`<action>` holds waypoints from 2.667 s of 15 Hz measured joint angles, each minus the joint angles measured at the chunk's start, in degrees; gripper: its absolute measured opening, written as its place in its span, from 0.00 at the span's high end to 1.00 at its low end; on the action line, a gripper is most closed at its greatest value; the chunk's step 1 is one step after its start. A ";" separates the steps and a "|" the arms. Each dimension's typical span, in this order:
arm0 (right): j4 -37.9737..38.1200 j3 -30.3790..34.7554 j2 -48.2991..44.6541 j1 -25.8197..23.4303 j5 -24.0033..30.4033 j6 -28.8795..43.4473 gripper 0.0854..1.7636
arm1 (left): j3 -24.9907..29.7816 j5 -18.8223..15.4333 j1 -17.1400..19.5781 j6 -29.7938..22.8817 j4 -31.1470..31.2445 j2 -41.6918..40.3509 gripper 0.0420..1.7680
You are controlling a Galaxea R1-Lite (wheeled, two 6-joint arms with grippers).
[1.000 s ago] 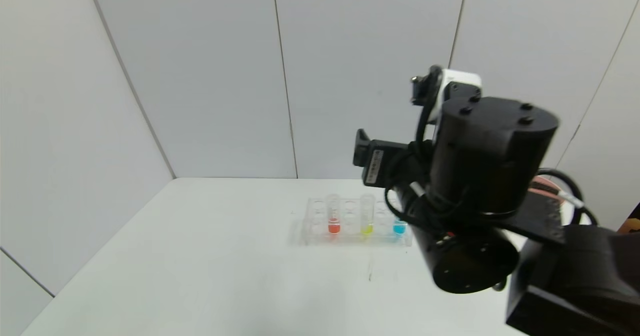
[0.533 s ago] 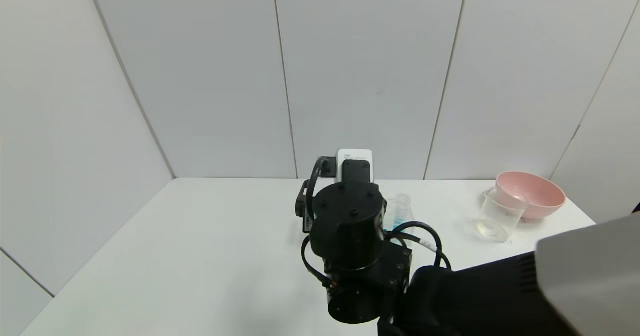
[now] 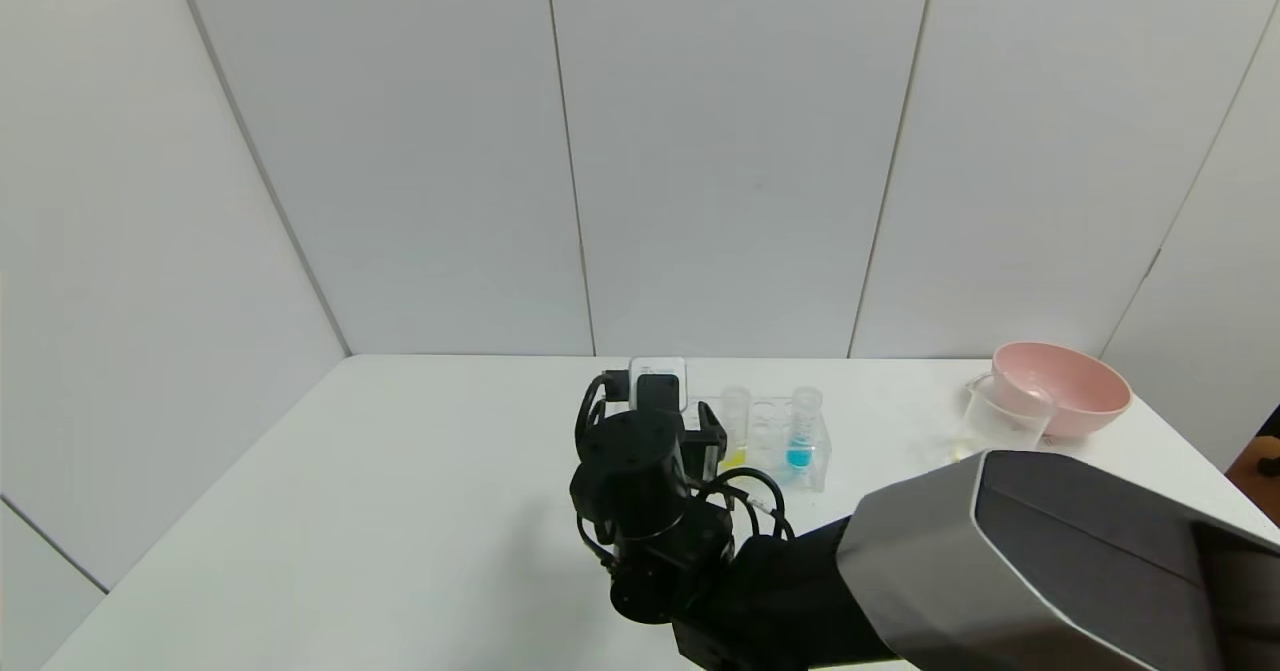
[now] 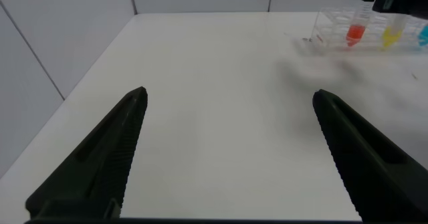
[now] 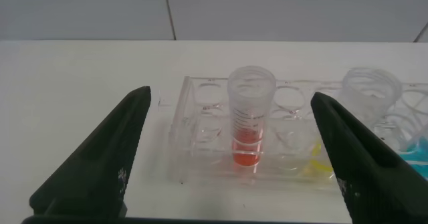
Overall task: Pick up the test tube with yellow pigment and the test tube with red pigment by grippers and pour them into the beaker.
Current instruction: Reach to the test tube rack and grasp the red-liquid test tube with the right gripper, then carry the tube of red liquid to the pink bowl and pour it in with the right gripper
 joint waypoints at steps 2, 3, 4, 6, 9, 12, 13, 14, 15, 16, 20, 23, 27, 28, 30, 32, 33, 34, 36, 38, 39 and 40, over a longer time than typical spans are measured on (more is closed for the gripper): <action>0.27 -2.07 2.50 -0.90 0.87 0.11 0.03 | 0.00 0.00 0.00 0.00 0.00 0.00 0.00; 0.35 -2.54 3.35 -1.32 1.67 0.16 0.03 | 0.00 0.00 0.00 0.02 0.00 0.00 0.00; 0.41 -2.90 4.01 -1.77 2.32 0.22 0.03 | 0.00 0.00 0.00 0.00 0.00 0.00 0.00; 0.55 -3.94 5.12 -2.67 3.25 0.29 0.03 | 0.00 0.00 0.00 0.02 0.00 0.00 0.00; 0.60 -5.38 6.50 -3.78 5.25 0.32 0.03 | 0.00 0.00 0.00 0.00 0.00 0.00 0.00; 0.99 -6.56 7.70 -5.01 6.53 0.27 0.26 | 0.00 0.00 0.00 0.02 0.00 0.00 0.00; 1.72 -7.02 8.01 -5.38 6.89 0.29 0.35 | 0.00 0.00 0.00 0.00 0.00 0.00 0.00; 2.16 -7.52 8.29 -5.64 7.03 0.32 0.42 | 0.00 0.00 0.00 0.02 0.00 0.00 0.00; 2.24 -8.00 8.55 -5.84 7.55 0.33 0.50 | 0.00 0.00 0.00 0.02 0.00 0.00 0.00; 2.27 -8.19 8.70 -5.99 8.09 0.32 0.55 | 0.00 0.00 0.00 0.00 0.00 0.00 0.00; 2.35 -8.52 8.97 -6.29 8.51 0.29 0.70 | 0.00 0.00 0.00 0.00 0.02 0.00 0.00; 2.52 -8.57 8.51 -6.78 8.53 0.22 0.70 | 0.00 0.00 0.00 0.00 0.00 0.00 0.00; 3.12 -8.63 6.33 -7.30 8.69 0.11 0.70 | 0.00 0.00 0.00 0.00 0.00 0.00 0.00; 3.75 -8.63 5.42 -7.44 8.69 0.11 0.70 | 0.00 0.00 0.00 0.00 0.00 0.00 0.00; 4.75 -8.61 3.16 -7.74 8.58 0.05 0.70 | 0.00 0.00 0.00 0.02 0.00 0.00 0.00; 5.12 -8.61 0.66 -8.02 8.56 -0.04 0.70 | 0.00 0.00 0.00 0.00 0.00 0.00 0.00; 5.25 -8.61 -0.69 -8.13 8.53 -0.06 0.70 | 0.00 0.00 0.00 0.00 0.00 0.00 0.00; 5.64 -8.61 -2.16 -8.18 8.53 -0.06 0.70 | 0.00 0.00 0.00 0.00 0.00 0.00 0.00; 6.00 -8.05 -5.63 -8.72 8.51 -0.09 0.70 | 0.00 0.00 0.00 0.00 0.00 0.00 0.00; 6.05 -6.01 -9.72 -10.25 8.56 -1.18 0.70 | 0.00 0.00 0.00 0.00 0.00 0.00 0.00; 5.89 -3.80 -12.24 -11.61 9.00 -2.50 0.70 | 0.00 0.00 0.00 0.00 0.02 0.00 0.00; 5.58 -1.00 -14.73 -13.25 10.26 -3.79 0.70 | 0.00 0.00 0.00 0.00 0.00 0.00 0.00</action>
